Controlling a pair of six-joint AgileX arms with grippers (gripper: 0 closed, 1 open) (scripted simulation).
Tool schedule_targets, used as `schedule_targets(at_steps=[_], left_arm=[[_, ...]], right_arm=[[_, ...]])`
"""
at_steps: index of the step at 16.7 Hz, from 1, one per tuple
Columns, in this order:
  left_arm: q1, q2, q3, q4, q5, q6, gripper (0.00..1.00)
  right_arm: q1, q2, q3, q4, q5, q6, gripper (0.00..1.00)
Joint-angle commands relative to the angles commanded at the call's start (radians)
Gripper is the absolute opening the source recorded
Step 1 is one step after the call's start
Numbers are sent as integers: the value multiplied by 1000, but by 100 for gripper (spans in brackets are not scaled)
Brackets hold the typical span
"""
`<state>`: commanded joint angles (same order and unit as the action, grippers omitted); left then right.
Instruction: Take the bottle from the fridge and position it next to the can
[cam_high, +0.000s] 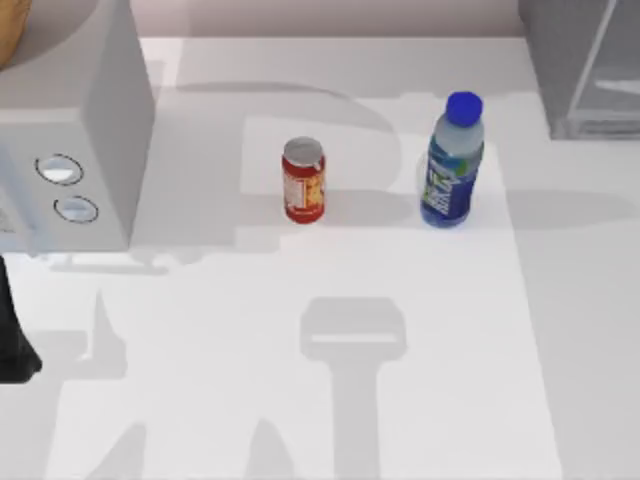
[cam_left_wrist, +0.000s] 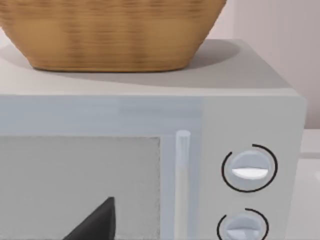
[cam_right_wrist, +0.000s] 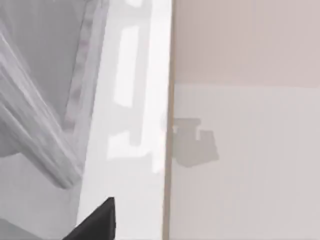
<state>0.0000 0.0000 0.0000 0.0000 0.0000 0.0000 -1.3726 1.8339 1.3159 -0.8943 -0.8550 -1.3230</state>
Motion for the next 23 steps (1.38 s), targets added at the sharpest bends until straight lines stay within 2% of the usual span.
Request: schedule_targets(at_steps=[5,9,18,20,23], left_arm=[[0,0,0,0,0,0,100],[0,0,0,0,0,0,100],[0,0,0,0,0,0,100],[0,0,0,0,0,0,100],[0,0,0,0,0,0,100]], right_arm=[[259,0,-11,356,60,434,100],[406,-1,-16,553,92,644,100],[443,-13,-30,609,110,698,100],[496,-26,-46,634,156,740,100],[654,-56,-93,695,276,848,100]])
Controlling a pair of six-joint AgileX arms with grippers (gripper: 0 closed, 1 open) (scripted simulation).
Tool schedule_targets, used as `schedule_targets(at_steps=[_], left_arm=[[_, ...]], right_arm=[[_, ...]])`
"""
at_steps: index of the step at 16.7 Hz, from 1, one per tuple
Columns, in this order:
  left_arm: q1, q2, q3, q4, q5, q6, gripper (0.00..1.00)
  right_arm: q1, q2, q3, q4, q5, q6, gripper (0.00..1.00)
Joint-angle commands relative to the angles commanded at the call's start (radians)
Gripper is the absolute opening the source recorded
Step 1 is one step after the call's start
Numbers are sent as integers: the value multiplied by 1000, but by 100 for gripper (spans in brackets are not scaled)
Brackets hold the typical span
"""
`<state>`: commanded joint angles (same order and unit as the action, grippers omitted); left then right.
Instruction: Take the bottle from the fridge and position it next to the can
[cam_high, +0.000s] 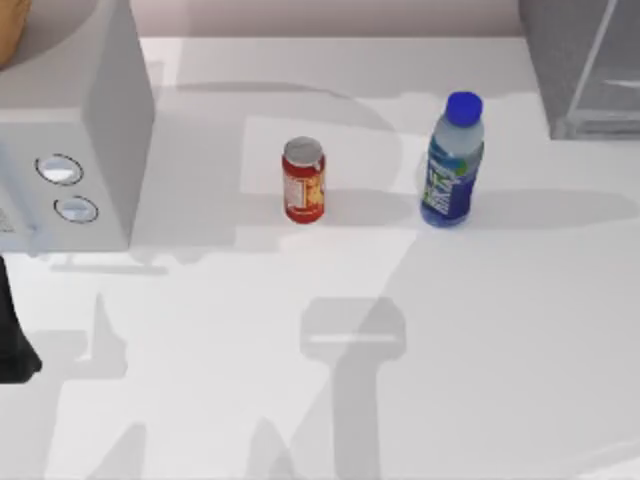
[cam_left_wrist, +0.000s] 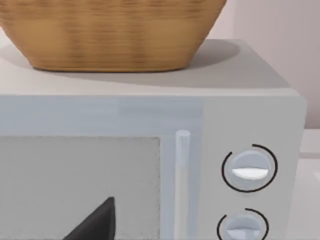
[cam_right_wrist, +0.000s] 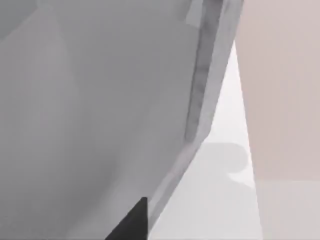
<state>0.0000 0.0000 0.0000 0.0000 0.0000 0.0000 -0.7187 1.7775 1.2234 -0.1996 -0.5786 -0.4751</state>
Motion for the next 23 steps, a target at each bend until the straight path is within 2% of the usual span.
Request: schedule_targets(at_steps=[7,10,12,18,23], left_arm=[[0,0,0,0,0,0,100],[0,0,0,0,0,0,100],[0,0,0,0,0,0,100],[0,0,0,0,0,0,100],[0,0,0,0,0,0,100]], right_arm=[[522,-108,-160,180,388,328,100],[656,-147,-214,238,511,433,100],[692,-160,-231,256,546,466,100],[679,-144,-221,253,555,464,100],[681,8,-29,220,555,466,100]])
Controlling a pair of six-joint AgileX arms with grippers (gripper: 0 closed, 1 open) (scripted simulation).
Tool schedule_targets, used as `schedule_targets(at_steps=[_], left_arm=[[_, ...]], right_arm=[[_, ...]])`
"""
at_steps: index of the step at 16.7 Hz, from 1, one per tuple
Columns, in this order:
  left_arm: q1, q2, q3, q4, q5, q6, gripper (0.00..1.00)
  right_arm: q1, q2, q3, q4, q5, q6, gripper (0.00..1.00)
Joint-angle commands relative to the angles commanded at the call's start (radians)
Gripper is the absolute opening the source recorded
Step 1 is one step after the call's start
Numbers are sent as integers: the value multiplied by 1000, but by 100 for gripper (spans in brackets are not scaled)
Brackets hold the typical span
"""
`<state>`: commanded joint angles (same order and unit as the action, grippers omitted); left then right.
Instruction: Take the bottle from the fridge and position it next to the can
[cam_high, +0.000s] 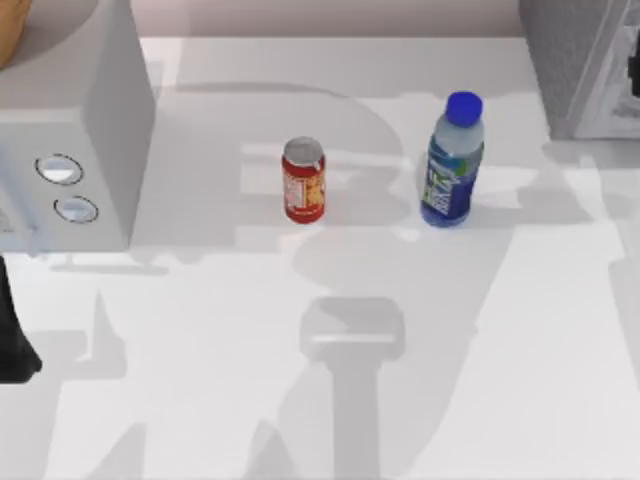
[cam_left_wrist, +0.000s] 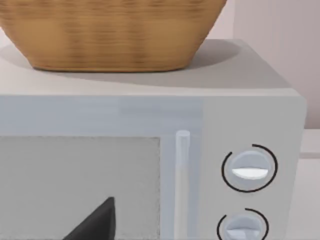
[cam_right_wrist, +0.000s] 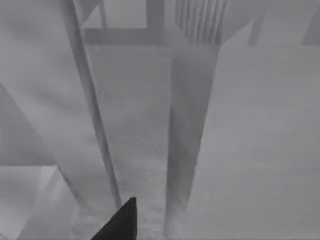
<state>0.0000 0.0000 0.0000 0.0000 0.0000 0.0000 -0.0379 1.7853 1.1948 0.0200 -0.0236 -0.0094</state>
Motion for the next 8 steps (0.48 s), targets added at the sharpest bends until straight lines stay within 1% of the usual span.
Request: schedule_targets(at_steps=[5,8], left_arm=[[0,0,0,0,0,0,100],[0,0,0,0,0,0,100]], right_arm=[[0,167,209,-48,6,0,100],[0,196,244,-56,7,0,100]])
